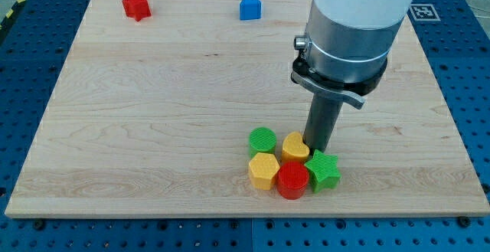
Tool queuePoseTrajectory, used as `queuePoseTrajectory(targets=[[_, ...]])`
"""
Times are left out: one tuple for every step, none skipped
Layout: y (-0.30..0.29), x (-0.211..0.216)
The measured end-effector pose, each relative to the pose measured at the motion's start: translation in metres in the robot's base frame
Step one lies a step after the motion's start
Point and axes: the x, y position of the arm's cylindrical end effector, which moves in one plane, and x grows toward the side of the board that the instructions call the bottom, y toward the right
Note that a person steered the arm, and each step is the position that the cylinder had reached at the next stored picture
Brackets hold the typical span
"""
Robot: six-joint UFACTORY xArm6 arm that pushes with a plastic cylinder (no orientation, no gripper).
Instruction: Place the yellow heart above the red circle
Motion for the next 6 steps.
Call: queuePoseTrajectory(targets=[[0.000,0.002],[0.015,-0.014],[0.015,-0.014],[0.032,-0.030],[0.049,-0.041],[0.078,-0.052]])
